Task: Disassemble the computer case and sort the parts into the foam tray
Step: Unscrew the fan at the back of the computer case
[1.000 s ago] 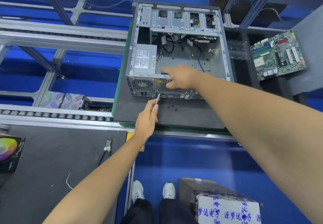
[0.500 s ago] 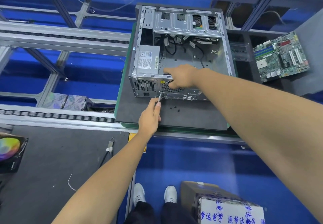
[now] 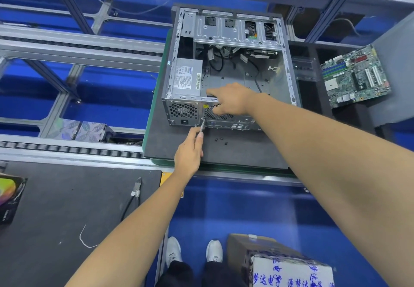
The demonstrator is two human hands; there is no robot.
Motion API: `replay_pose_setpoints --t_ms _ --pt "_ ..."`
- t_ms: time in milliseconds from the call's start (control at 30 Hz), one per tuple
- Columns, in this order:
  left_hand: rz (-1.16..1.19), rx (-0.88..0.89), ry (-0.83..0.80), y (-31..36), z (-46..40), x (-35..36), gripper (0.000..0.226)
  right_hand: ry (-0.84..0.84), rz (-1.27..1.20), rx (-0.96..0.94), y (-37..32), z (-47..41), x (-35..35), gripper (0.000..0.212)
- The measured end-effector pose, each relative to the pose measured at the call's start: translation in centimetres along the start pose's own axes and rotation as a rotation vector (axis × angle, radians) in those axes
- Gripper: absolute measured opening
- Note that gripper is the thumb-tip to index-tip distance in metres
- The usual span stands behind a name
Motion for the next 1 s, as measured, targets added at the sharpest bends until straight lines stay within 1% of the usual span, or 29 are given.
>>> replay_pose_setpoints --t_ms 133,167,200,300,333,467,567,700,733,833,867,900,967,1000 --pt "-0.038 -0.025 -0.024 0.5 0.0 -0.2 0.022 0.008 -0.003 0.002 -0.1 0.1 0.0 0.047" --pt "-0.006 -0.041 -0.031 0.7 0.0 -0.1 0.022 0.012 -0.005 0.0 -0.2 0.1 0.0 0.046" --pt "0.085 -0.065 -0.029 1.0 0.0 0.1 0.022 0.017 -0.005 -0.001 -0.2 0.1 0.0 0.046" --pt "0.463 -0.179 0.002 1.6 0.1 0.6 0.024 0.024 -0.01 0.0 0.0 0.1 -0.1 0.045" --pt "0.544 -0.223 0.004 1.7 0.1 0.6 0.024 0.029 -0.01 -0.001 0.0 0.1 0.0 0.044" --pt "0.785 -0.347 -0.004 2.1 0.4 0.6 0.023 0.027 -0.018 -0.001 -0.1 0.1 0.1 0.048" --pt "0.864 -0.405 -0.012 2.7 0.5 0.7 0.023 0.029 -0.014 -0.002 0.0 0.0 0.2 0.05" --pt "0.678 -0.366 0.002 2.9 0.3 0.3 0.021 0.033 -0.014 -0.009 0.1 -0.2 0.4 0.047" --pt "0.664 -0.367 0.012 3.1 0.3 0.4 0.02 0.036 -0.015 -0.01 0.1 -0.2 0.5 0.046" --pt "0.688 -0.44 0.04 3.5 0.3 1.1 0.019 0.045 -0.015 -0.013 0.2 -0.3 0.5 0.047" --pt "0.647 -0.43 0.057 3.6 0.2 1.1 0.02 0.048 -0.013 -0.013 0.2 -0.3 0.6 0.046" --pt "0.536 -0.388 0.066 3.5 0.0 1.0 0.02 0.051 -0.012 -0.013 0.2 -0.3 0.6 0.046" --pt "0.237 -0.281 0.059 3.1 -0.1 0.6 0.02 0.057 -0.016 -0.015 0.2 -0.4 0.6 0.045" --pt "0.184 -0.261 0.056 3.1 -0.1 0.5 0.02 0.061 -0.019 -0.016 0.2 -0.5 0.6 0.045"
Point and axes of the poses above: each hand's wrist, its own z-axis away from the middle knuckle, its own x-axis out of the palm, y = z × x, the point moved 5 cm from there along -z, towards the middle knuckle, and after that the axes turned 15 degrees about x, right-handed, at the moved point
